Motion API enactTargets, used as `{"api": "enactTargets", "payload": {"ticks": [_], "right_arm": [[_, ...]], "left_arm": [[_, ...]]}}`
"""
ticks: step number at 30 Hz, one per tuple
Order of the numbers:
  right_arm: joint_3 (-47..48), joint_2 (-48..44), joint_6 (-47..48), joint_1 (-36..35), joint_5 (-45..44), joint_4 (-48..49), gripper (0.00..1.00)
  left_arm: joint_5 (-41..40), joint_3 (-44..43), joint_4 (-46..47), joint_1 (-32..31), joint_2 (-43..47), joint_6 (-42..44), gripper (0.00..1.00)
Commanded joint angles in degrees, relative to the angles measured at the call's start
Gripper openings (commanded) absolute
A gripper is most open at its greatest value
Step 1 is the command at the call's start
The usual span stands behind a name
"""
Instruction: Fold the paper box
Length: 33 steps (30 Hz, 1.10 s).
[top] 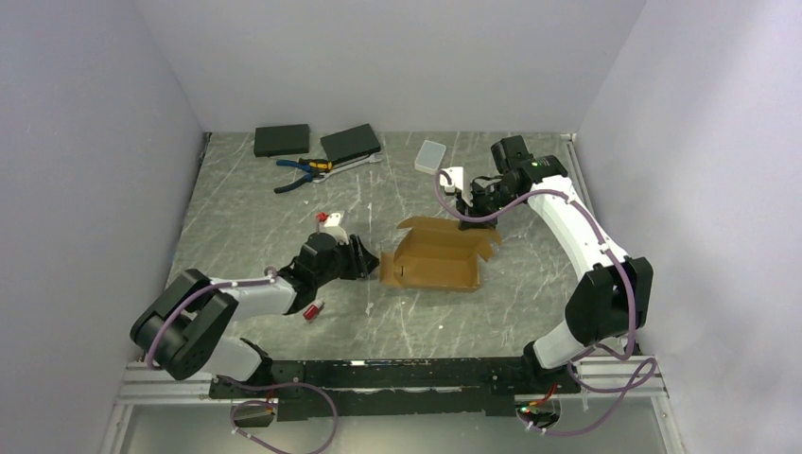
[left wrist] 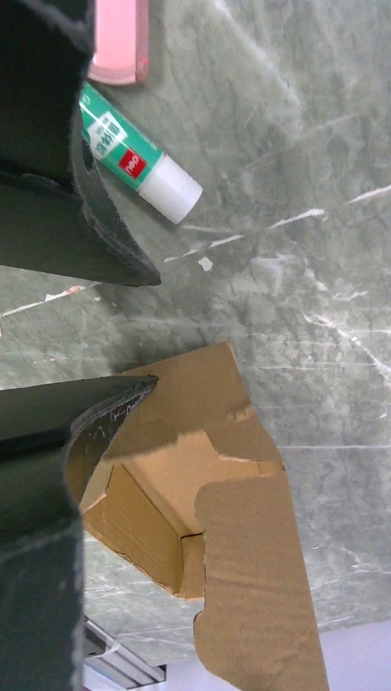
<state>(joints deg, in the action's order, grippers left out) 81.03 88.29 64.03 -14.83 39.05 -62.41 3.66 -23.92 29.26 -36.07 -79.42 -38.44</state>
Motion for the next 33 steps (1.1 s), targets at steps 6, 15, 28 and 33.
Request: {"api": "enactTargets", "payload": {"ticks": [6, 15, 28, 33], "right_arm": [[1.3, 0.1, -4.2, -0.3, 2.9, 3.8, 0.03], [-0.5, -0.4, -9.8, -0.2, 1.2, 8.8, 0.08], [-1.7, -0.2, -14.1, -1.1, 0.0, 12.4, 0.06], [-2.2, -0.1, -15.1, -1.2, -0.8, 13.3, 0.02]], "left_arm": [[8.6, -4.5, 9.1, 0.3, -6.4, 2.1, 0.49], [10.6, -6.5, 10.4, 1.0, -10.7, 1.8, 0.49], [12.9, -8.2, 10.5, 1.5, -14.1, 0.1, 0.49], [15.4, -7.2, 13.7, 3.2, -14.7, -2.5, 0.49]]}}
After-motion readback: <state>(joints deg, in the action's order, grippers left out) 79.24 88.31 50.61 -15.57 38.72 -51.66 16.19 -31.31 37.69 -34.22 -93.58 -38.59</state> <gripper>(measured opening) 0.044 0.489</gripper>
